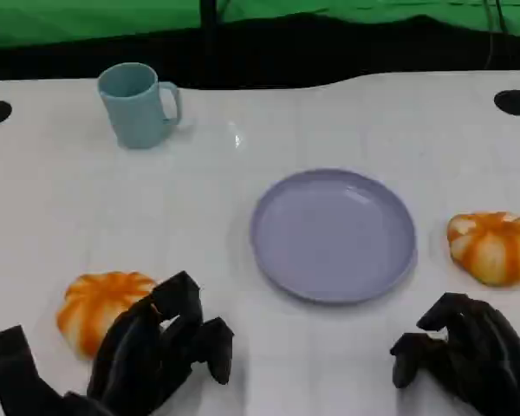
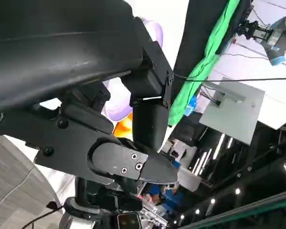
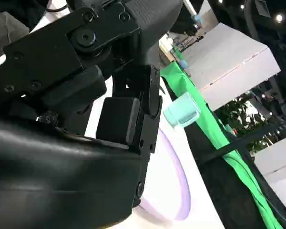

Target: Grasp the bread from the table and place it into the plate.

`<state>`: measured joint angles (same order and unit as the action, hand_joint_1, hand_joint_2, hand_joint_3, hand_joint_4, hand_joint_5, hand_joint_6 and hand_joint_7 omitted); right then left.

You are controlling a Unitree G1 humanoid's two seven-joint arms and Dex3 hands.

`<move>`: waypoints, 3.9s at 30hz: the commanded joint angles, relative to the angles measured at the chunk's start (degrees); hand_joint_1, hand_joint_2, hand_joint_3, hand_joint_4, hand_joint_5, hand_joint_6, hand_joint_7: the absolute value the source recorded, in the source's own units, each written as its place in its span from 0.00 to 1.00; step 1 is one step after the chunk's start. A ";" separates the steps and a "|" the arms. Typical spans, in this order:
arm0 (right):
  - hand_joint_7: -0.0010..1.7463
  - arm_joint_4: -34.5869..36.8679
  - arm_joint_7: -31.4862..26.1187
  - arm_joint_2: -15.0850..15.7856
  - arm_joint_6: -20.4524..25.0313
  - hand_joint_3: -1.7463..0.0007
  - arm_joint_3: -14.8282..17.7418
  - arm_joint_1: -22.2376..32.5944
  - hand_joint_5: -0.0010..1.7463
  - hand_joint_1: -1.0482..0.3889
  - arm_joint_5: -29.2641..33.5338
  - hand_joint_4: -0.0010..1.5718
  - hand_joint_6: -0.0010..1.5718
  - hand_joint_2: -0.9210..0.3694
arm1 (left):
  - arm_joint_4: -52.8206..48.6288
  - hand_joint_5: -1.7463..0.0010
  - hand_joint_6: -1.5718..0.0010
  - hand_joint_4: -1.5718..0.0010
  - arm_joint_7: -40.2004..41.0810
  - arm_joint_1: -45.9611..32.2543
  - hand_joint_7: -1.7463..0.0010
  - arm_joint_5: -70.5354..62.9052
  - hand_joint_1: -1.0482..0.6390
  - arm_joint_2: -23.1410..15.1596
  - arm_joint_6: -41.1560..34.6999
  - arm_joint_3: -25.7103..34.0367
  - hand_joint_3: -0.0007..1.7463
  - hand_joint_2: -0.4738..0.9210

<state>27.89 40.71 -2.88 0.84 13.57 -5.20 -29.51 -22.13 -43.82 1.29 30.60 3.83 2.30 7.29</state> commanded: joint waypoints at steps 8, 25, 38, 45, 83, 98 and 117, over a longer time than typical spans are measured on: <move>0.17 -0.34 0.16 0.63 0.53 1.00 0.13 -0.68 0.45 0.00 -0.52 0.96 1.00 0.12 | -0.22 0.00 0.53 0.39 -0.79 -0.08 0.02 -0.51 0.19 -0.62 0.79 0.23 0.07 1.00; 0.18 -0.68 -0.22 0.65 0.06 1.00 -0.02 -0.45 0.46 0.00 0.04 0.96 1.00 0.11 | 1.51 0.00 0.54 0.41 -0.18 -0.58 0.07 -0.78 0.20 -0.36 0.96 0.57 0.07 1.00; 0.18 -0.34 0.46 0.73 0.52 1.00 0.22 -0.55 0.45 0.01 -0.46 0.97 1.00 0.12 | 5.18 0.05 0.60 0.63 5.37 -2.29 0.43 -8.85 0.21 -0.53 14.50 -0.85 0.12 1.00; 0.19 -1.22 -0.09 0.70 0.53 1.00 -0.05 -0.22 0.45 0.00 -0.08 0.97 1.00 0.11 | 8.09 0.05 0.62 0.69 6.19 -2.11 0.53 -10.54 0.22 -3.37 14.35 -1.57 0.09 1.00; 0.18 -2.13 -0.18 0.55 1.38 1.00 0.03 -0.04 0.45 0.01 -0.44 0.97 1.00 0.12 | 46.96 0.66 0.76 0.82 23.13 -7.78 0.99 -78.86 0.20 -27.50 -2.46 -11.86 0.02 0.99; 0.19 -1.43 -0.21 0.84 0.77 1.00 0.32 -0.32 0.47 0.00 -0.04 0.96 1.00 0.11 | 41.40 0.70 0.78 0.83 23.71 -3.61 1.00 -99.08 0.20 -27.21 -11.54 -21.28 0.00 0.97; 0.19 -1.42 -0.27 0.93 0.57 1.00 0.13 -0.17 0.47 0.00 0.31 0.96 1.00 0.11 | 14.54 0.64 0.78 0.78 33.51 8.23 1.00 -103.47 0.24 -24.92 -17.45 -29.78 0.00 0.91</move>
<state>26.47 40.64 -2.72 1.94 13.60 -5.42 -29.21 -4.86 -12.28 8.12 -73.43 -20.91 -14.24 -21.95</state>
